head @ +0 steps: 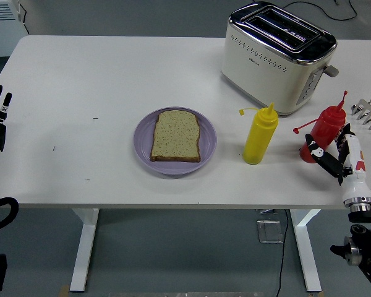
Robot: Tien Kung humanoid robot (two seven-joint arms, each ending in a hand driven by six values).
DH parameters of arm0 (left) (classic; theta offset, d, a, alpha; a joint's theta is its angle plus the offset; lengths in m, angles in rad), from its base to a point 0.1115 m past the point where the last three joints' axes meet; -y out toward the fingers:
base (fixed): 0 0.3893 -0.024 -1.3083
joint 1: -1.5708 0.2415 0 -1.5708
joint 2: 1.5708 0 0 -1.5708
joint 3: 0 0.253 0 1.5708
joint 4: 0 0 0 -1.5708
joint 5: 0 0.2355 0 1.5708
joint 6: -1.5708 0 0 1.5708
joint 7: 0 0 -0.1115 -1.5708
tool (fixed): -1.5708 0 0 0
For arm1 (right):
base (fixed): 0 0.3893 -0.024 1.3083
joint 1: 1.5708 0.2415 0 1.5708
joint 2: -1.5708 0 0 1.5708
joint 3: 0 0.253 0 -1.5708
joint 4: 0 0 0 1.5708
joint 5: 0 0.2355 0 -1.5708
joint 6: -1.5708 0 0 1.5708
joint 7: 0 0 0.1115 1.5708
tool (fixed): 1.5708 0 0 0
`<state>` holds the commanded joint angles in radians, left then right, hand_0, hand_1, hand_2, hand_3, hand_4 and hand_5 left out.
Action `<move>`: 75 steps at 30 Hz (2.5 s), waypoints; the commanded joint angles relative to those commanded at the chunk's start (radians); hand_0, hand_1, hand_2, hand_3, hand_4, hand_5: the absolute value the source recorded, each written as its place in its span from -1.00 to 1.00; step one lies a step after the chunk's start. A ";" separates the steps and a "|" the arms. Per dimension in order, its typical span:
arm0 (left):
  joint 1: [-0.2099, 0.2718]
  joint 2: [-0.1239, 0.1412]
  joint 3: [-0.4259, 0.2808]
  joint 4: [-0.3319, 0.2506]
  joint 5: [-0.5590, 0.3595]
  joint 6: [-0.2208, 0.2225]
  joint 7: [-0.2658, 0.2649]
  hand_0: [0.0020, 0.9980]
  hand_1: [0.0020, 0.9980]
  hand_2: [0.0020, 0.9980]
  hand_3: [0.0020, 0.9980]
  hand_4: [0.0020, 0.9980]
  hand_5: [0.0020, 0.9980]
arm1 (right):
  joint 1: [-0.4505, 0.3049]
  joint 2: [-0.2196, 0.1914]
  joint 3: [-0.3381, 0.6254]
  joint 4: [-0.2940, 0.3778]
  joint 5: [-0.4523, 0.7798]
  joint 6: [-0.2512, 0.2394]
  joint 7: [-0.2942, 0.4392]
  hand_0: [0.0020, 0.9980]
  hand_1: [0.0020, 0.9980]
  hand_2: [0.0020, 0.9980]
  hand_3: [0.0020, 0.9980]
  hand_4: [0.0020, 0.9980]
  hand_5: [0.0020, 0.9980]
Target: Pick up the cup,pour liquid into bread,place the cup on the desk
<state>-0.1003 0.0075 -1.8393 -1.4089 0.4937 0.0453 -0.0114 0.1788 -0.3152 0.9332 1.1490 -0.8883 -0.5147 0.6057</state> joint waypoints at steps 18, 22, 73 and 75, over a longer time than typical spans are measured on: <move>0.004 0.001 0.008 0.001 0.002 -0.001 0.001 0.59 0.51 0.52 0.43 0.02 0.99 | -0.137 -0.052 0.088 0.122 -0.029 0.012 -0.014 0.95 0.75 0.98 1.00 0.61 -0.56; 0.006 0.002 0.010 0.000 0.002 -0.001 0.001 0.59 0.51 0.52 0.43 0.02 0.99 | -0.186 -0.064 0.129 0.164 -0.029 0.006 -0.009 0.95 0.75 0.98 1.00 0.61 -0.56; -0.002 0.003 0.001 -0.002 -0.002 -0.002 0.001 0.59 0.51 0.52 0.43 0.02 0.98 | -0.115 0.051 0.633 0.296 0.813 0.387 -0.248 0.58 0.45 0.50 0.50 0.03 -0.16; -0.002 0.004 0.002 -0.002 -0.002 -0.002 0.001 0.59 0.51 0.52 0.43 0.02 0.98 | -0.116 0.051 0.634 0.297 0.816 0.385 -0.247 0.58 0.45 0.50 0.50 0.03 -0.16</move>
<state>-0.1026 0.0112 -1.8375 -1.4113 0.4918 0.0434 -0.0106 0.0631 -0.2644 1.5671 1.4464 -0.0722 -0.1300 0.3586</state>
